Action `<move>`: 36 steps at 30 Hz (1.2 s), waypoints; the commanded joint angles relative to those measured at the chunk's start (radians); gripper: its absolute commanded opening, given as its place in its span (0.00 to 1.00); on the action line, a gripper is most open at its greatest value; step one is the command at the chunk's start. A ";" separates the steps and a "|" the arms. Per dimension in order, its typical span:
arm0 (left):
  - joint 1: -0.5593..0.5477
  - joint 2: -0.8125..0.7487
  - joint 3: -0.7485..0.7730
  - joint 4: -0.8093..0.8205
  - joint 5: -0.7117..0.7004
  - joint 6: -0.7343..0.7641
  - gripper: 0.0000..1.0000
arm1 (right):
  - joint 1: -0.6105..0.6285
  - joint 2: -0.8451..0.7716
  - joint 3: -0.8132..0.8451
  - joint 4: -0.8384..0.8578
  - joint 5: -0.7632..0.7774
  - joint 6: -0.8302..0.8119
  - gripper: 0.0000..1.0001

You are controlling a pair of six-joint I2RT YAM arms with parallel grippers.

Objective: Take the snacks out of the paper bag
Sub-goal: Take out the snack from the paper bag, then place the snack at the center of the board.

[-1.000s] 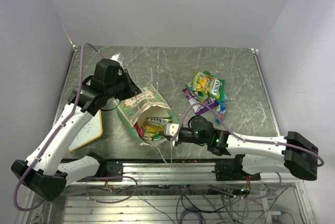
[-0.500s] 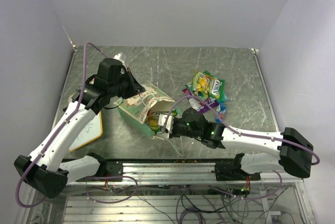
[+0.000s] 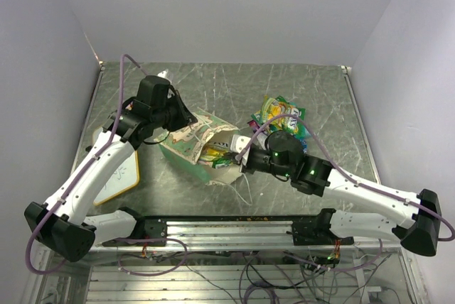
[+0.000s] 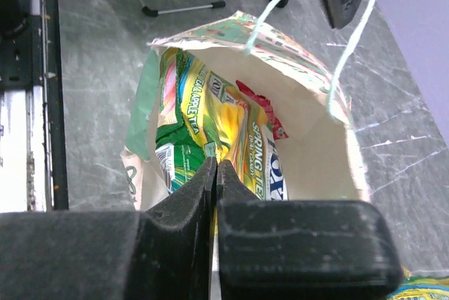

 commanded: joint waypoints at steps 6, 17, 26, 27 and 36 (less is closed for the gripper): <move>0.018 0.011 0.058 -0.020 -0.057 -0.010 0.07 | -0.006 -0.065 0.195 -0.244 0.090 0.052 0.00; 0.043 0.006 0.069 -0.076 -0.132 -0.028 0.07 | -0.010 -0.154 0.361 -0.496 0.215 -0.024 0.00; 0.049 -0.025 0.020 -0.064 -0.109 -0.035 0.07 | -0.098 -0.132 0.378 -0.489 0.357 -0.103 0.00; 0.050 -0.027 0.020 -0.069 -0.114 -0.032 0.07 | -0.116 -0.128 0.384 -0.490 0.346 -0.103 0.00; 0.079 0.009 0.057 -0.030 -0.043 0.001 0.07 | -0.162 -0.115 0.407 -0.480 0.374 -0.067 0.00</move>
